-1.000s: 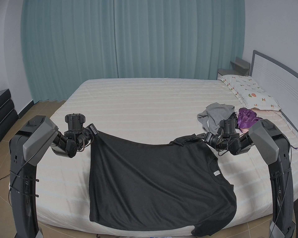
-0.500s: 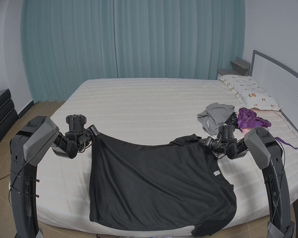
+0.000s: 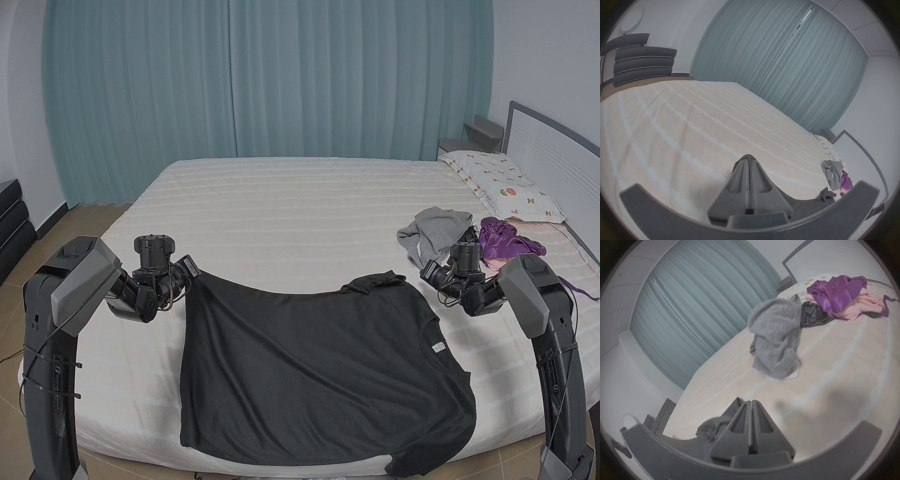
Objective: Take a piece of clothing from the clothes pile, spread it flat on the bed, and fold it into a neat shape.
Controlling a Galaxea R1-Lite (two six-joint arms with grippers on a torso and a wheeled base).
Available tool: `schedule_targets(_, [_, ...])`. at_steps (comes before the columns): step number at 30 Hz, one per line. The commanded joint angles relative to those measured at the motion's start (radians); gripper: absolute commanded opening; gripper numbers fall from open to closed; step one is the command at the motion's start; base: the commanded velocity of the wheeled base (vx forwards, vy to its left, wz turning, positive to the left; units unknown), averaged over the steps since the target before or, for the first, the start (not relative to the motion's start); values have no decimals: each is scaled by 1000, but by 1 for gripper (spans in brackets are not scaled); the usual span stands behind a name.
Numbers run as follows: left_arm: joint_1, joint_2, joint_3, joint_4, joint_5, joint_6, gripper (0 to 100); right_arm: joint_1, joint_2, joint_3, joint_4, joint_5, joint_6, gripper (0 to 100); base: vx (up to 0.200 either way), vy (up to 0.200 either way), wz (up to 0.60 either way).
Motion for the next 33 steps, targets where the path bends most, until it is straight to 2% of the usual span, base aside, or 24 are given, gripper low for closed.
schedule_targets(1, [1,25,-9,-4,0,-1,0,-23,-13,2,-12,-2,0,0,0,0,0])
schedule_targets(7, [1,44,-28,-38,2,-5,0,-35,-13,10,-61,-4,0,0,0,0,0])
schedule_targets(12, [1,44,-22,-36,3,-5,0,-9,-32,76,-48,19,0,0,0,0,0])
schedule_targets(13, [1,44,-20,-36,3,-5,0,0,-30,77,-43,21,0,100,0,0,0])
schedule_targets(21, [1,44,-12,-36,3,-5,0,35,-32,97,24,30,-57,100,0,0,0])
schedule_targets(24, [5,38,1,-36,3,-5,0,40,-6,57,60,39,-80,100,0,0,0])
schedule_targets(30, [14,38,3,-36,3,-5,0,44,26,16,81,35,-81,100,0,0,0])
schedule_targets(31, [14,38,3,-36,3,-5,0,44,26,16,81,35,-81,0,0,0,0])
schedule_targets(33, [17,38,5,-35,3,-5,0,49,26,14,86,39,-81,0,0,0,0])
